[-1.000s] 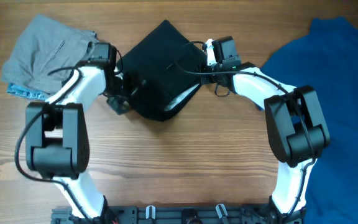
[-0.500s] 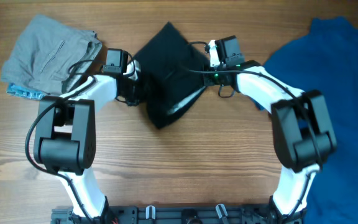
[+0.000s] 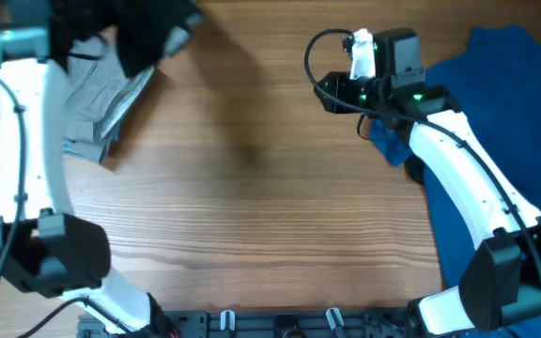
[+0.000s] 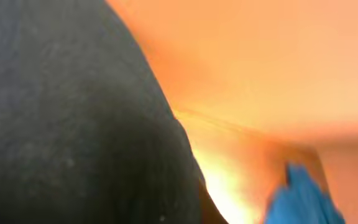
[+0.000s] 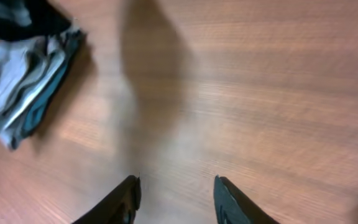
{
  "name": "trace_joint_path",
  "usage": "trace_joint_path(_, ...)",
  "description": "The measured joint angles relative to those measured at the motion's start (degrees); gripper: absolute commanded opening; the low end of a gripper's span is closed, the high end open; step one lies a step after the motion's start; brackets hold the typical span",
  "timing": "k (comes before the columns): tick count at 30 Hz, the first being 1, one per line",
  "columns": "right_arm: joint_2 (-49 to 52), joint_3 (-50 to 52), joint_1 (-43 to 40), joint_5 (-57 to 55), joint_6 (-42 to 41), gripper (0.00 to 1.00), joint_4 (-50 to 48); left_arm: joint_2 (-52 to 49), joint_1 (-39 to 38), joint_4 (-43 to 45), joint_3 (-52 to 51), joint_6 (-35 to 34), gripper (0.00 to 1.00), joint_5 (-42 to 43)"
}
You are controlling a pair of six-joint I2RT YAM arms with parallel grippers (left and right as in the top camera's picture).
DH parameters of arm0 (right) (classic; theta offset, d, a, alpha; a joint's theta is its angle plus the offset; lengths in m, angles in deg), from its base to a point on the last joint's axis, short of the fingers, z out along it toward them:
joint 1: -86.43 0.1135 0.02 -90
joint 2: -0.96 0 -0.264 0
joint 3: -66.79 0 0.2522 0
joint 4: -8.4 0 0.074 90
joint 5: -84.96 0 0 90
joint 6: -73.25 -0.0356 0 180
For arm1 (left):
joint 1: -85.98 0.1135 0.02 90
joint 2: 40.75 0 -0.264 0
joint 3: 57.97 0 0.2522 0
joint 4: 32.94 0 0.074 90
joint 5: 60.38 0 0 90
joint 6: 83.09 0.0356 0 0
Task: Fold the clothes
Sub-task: 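Carry the folded shorts with the left gripper onto the grey stack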
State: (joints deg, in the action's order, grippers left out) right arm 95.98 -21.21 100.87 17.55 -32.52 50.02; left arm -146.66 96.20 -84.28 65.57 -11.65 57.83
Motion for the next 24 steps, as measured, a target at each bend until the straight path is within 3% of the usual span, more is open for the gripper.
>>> trace_joint_path(4,0.00,0.00,0.00,4.66,-3.78,0.44,3.08,-5.70,9.11,6.82,0.00,-3.72,0.04,-0.92)
trace_joint_path(9,0.00,0.00,0.00,9.14,-4.85,0.44,4.94,-15.54,10.78,7.56,-0.11,-5.35,0.04,1.33)
trace_joint_path(11,0.00,0.00,0.00,9.55,-5.03,0.44,6.67,-15.80,10.84,12.57,-0.33,-6.82,0.04,5.11)
trace_joint_path(17,0.00,0.00,0.00,9.60,-5.03,0.44,8.94,-14.86,7.43,28.74,-0.33,-15.41,0.04,12.79)
trace_joint_path(21,0.00,0.00,0.00,9.60,-4.94,0.44,9.49,-14.67,0.94,29.46,-0.33,-16.15,0.04,7.48)
trace_joint_path(24,0.00,0.00,0.00,9.60,-4.52,0.44,10.27,-14.67,0.39,29.86,-0.33,-16.31,0.04,4.33)
